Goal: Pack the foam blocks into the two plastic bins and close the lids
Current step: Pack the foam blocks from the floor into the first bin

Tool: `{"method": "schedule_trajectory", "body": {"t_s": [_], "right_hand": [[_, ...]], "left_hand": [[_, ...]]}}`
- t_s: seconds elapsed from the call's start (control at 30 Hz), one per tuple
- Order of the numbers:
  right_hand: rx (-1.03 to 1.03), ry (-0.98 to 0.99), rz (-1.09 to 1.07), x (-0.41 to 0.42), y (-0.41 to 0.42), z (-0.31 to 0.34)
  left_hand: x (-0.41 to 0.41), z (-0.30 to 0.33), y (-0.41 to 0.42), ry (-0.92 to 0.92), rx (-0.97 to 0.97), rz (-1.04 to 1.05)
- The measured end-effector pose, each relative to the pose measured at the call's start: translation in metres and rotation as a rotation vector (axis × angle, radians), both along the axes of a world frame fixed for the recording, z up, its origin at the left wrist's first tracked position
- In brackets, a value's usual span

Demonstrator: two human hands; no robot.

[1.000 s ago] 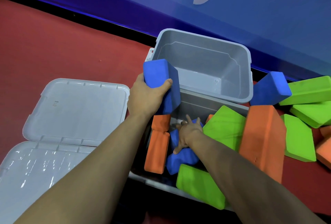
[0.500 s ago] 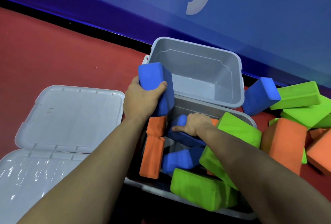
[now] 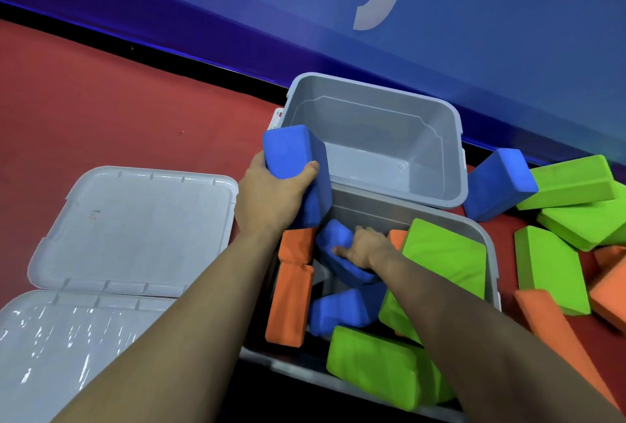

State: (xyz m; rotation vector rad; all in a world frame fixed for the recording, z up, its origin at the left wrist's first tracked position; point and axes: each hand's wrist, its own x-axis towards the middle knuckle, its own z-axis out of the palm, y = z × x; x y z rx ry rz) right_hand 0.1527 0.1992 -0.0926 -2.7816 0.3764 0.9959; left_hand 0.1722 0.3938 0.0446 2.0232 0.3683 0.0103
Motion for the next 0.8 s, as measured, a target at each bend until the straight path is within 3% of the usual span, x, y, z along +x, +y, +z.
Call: {"method": "schedule_trajectory", "body": {"t_s": [0.17,0.3,0.5,0.8], "right_hand": [[-0.006,-0.007,-0.071,-0.008,-0.003,-0.013],[0.076,-0.131,-0.322,-0.005,-0.006,-0.013],[0.203,-0.186,-0.484,0.006,0.017,-0.032],[0.201,-0.156,-0.395,0.011,-0.004,-0.03]], "left_hand": [[0.003,-0.001,0.004,-0.006,-0.009,0.016],[0.004,-0.001,0.004,-0.016,-0.002,-0.004],[0.005,-0.003,0.005,-0.009,-0.031,0.024],[0.005,0.0,-0.002,-0.027,0.011,-0.001]]}}
